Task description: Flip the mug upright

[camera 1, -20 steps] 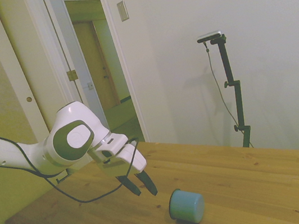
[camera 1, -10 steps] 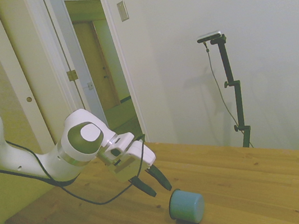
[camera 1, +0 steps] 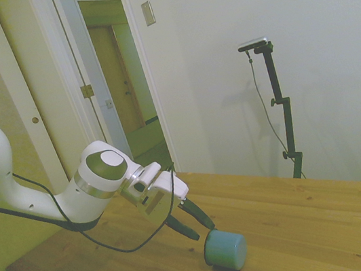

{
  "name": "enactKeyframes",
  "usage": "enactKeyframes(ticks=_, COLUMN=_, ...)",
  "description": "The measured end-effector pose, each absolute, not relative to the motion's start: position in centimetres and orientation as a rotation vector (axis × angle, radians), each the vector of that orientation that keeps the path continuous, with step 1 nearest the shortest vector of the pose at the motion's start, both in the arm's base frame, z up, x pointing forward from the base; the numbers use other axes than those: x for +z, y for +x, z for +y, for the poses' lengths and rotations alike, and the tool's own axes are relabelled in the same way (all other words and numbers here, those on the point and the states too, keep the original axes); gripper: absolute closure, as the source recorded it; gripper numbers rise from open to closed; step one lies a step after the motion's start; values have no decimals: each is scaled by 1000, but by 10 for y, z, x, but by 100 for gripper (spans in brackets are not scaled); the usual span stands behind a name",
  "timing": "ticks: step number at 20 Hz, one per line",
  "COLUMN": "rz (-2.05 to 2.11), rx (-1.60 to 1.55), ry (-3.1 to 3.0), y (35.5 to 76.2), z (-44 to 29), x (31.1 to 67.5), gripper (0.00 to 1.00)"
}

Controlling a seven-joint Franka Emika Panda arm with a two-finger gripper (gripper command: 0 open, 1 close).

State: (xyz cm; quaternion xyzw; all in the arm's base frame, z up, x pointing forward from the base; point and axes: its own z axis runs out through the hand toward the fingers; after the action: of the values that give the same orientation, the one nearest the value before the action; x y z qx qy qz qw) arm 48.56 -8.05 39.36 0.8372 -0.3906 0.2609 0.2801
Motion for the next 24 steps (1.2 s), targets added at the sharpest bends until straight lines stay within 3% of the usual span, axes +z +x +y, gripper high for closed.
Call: enactKeyframes(ticks=24, rz=-1022, rx=754, ry=2033, y=495, z=-98, x=362, gripper=0)
